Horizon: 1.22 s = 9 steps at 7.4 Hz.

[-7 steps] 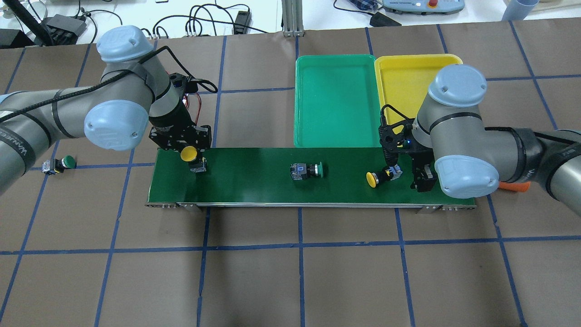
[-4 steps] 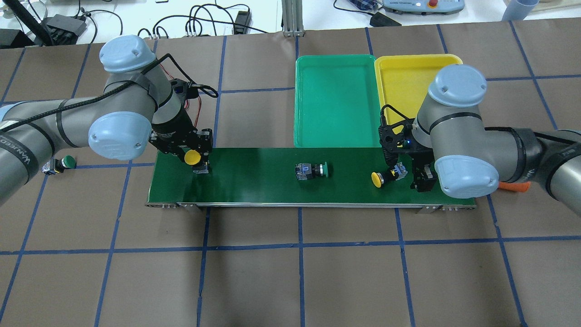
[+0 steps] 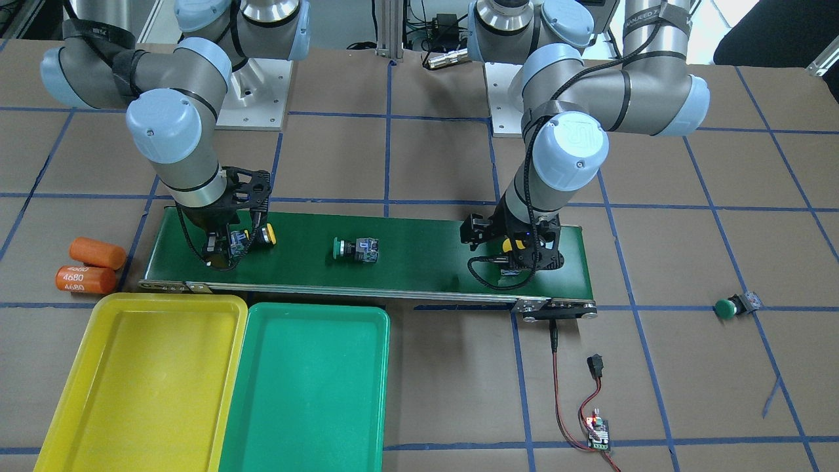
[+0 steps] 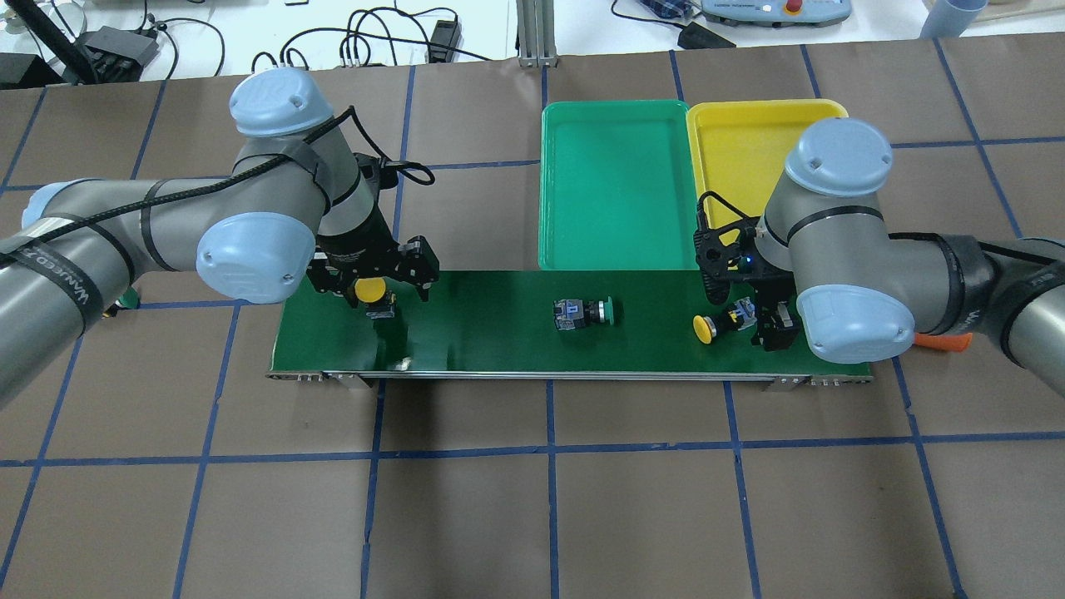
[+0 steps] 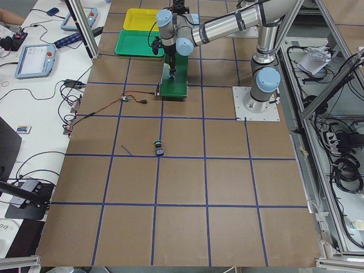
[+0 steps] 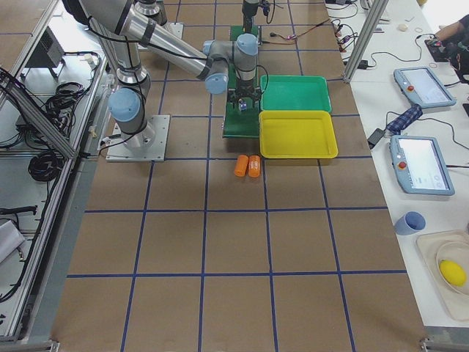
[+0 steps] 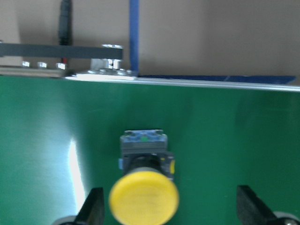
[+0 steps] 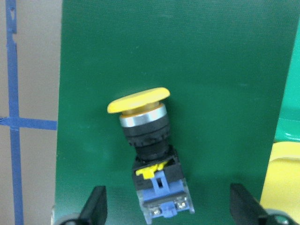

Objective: Sort buttons by color to trays
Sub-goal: 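Release the button on the belt while the right gripper grasps the yellow-capped button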

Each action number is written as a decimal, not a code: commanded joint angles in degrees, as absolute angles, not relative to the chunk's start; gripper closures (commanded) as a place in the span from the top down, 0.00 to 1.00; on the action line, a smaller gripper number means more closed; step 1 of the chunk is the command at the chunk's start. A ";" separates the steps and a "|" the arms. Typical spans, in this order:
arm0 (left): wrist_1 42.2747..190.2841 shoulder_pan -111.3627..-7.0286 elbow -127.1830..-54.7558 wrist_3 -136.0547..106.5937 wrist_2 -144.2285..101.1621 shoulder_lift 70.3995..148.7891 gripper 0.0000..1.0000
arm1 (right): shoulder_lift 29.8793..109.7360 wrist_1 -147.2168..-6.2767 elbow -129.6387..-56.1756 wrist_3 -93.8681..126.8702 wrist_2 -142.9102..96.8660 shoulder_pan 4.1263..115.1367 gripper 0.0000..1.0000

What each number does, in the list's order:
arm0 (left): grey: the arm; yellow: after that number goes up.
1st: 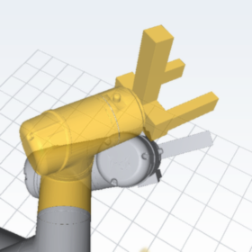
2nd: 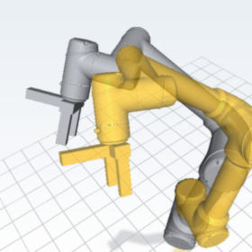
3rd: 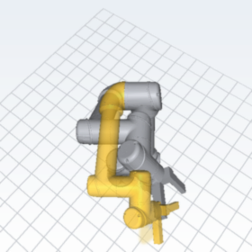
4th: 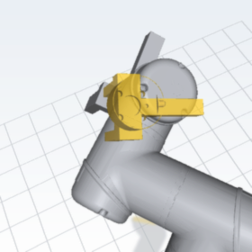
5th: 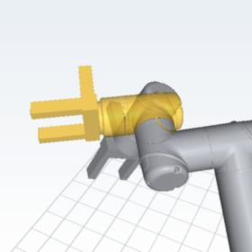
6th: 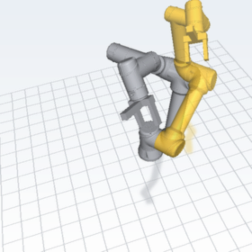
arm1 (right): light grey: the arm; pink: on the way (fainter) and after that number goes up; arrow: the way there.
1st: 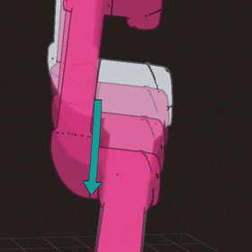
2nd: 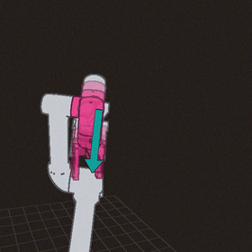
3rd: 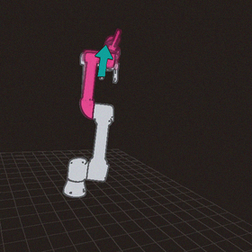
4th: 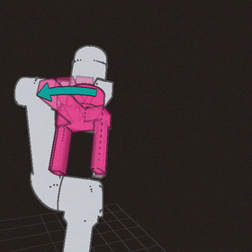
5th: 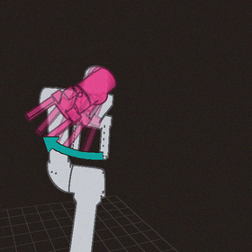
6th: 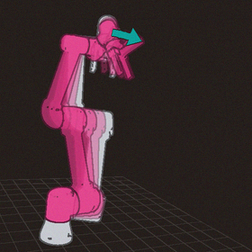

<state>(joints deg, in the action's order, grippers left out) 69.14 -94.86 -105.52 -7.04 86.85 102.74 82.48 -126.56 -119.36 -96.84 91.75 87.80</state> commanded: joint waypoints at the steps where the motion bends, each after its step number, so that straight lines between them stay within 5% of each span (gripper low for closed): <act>1: 67.94 -96.94 -104.42 -8.70 83.70 103.62 1.00 | 82.27 -126.65 -119.27 -97.20 91.93 87.80 0.56; 3: 67.33 -98.51 -104.33 -9.57 81.39 103.45 1.00 | 82.27 -126.74 -119.27 -97.12 92.02 87.80 0.33; 6: 68.28 -92.51 -103.80 -2.06 86.62 100.81 1.00 | 82.09 -127.09 -117.69 -97.12 91.85 87.72 0.29; 9: 69.78 -71.00 -102.66 13.67 87.54 102.90 1.00 | 70.37 -126.92 -101.76 -96.07 92.72 86.75 0.29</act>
<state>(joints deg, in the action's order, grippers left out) 69.03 -80.03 -103.21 7.43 87.09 101.51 76.62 -127.07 -109.37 -96.46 92.36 87.24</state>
